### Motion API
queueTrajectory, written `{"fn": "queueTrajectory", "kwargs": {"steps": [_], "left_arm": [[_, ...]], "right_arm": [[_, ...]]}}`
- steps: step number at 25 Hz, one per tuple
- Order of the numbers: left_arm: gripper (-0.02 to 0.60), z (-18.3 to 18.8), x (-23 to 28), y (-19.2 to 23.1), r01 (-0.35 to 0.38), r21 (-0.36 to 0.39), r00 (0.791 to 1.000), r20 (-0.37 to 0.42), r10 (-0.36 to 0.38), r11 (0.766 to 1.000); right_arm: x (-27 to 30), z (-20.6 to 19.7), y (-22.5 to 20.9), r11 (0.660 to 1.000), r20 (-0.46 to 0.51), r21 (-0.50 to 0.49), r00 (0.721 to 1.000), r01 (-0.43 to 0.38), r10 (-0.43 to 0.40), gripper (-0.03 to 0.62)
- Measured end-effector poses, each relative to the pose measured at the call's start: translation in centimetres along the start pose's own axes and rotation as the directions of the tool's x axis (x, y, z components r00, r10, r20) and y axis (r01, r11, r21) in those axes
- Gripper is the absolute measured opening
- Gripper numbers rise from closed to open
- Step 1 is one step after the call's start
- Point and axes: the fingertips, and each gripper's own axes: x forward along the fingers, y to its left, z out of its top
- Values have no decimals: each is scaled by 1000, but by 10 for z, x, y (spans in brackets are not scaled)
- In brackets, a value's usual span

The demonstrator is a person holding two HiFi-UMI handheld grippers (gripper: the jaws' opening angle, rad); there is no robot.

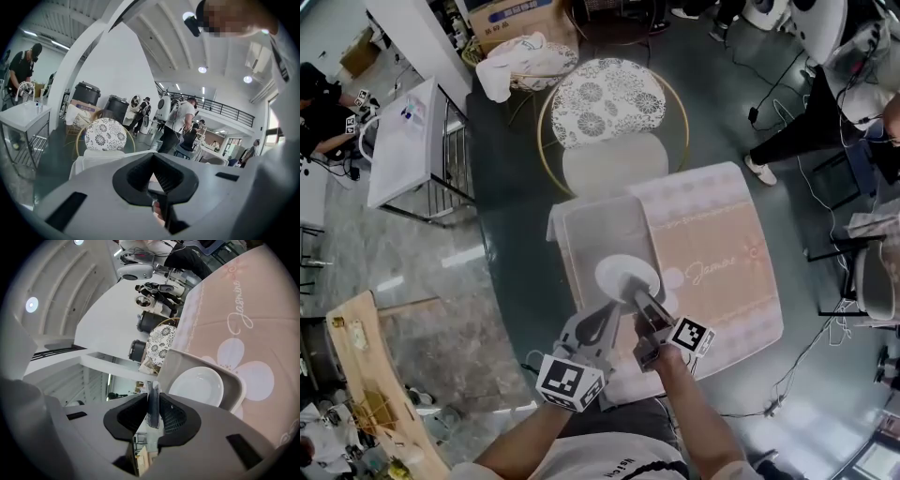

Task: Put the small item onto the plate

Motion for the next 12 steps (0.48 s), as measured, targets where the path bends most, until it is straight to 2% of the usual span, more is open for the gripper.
{"fn": "queueTrajectory", "kwargs": {"steps": [12], "left_arm": [[6, -16, 7, 23, -11, -28, 1000, -26, 11, 1000]], "right_arm": [[32, -5, -44, 996, -20, 8, 996, 92, -92, 91]]}}
